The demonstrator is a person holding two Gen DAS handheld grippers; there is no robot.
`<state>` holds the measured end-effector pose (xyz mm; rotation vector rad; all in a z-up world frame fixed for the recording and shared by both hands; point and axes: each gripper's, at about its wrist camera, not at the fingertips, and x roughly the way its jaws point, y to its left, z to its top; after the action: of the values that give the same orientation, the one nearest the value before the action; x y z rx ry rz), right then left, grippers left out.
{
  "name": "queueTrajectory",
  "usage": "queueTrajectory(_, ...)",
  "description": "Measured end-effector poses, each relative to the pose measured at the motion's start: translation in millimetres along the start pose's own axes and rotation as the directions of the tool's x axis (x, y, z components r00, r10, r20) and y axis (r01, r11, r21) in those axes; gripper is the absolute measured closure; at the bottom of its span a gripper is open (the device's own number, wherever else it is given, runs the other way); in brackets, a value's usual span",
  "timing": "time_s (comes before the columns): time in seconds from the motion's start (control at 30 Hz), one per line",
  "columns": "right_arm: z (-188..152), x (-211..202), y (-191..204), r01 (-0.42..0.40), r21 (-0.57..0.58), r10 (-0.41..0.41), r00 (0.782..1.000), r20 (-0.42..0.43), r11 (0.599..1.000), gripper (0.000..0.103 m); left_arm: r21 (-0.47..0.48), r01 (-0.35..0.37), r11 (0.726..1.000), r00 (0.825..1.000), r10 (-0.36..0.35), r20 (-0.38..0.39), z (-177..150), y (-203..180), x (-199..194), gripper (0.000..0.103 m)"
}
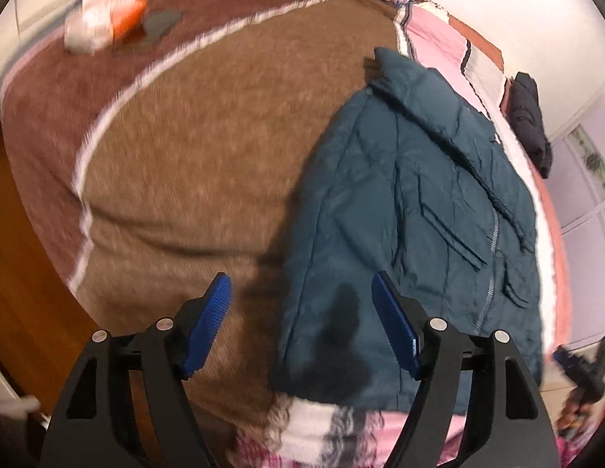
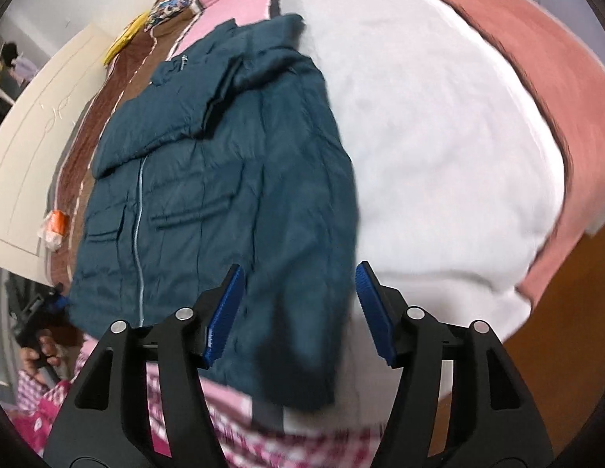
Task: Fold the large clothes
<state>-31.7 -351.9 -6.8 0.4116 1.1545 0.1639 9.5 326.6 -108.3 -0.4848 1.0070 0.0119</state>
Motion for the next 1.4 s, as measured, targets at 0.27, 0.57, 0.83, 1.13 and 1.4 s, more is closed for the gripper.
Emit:
queueTrajectory(0.27,-30.8,-5.5,-17.8,-0.058,0.083,0.062,0.997,-0.045,0.995,0.039,-0.086,0.134,0.987,0.987,-0.141,-0.08,-19.9,7.9,16.3,0.031)
queueTrajectory(0.57,-46.5,8.5,-16.1,-0.078,0.081,0.085,0.992,-0.096,0.994,0.039,-0.047,0.184,0.982,0.979,-0.187,-0.082,-25.7,-0.5,18.3,0.043)
queueTrajectory(0.83,-46.9,16.6,-13.8,-0.124,0.061,0.129,0.988,-0.087,0.99,0.056,-0.059,0.226,0.972,0.971,-0.229,-0.071,-22.4,4.0,13.7,0.084)
queueTrajectory(1.13,-45.2,4.2,-5.6,-0.225,0.024,0.226,0.972,-0.063,0.974,0.094,0.005,0.234,0.972,0.972,-0.233,-0.012,-12.9,-17.9,-13.1,0.093)
queueTrajectory(1.4,-7.6,-37.8,-2.2,-0.339,0.022,0.337,0.938,0.082,0.94,0.095,0.051,0.254,0.966,0.963,-0.257,0.077,21.6,-48.2,-49.9,0.094)
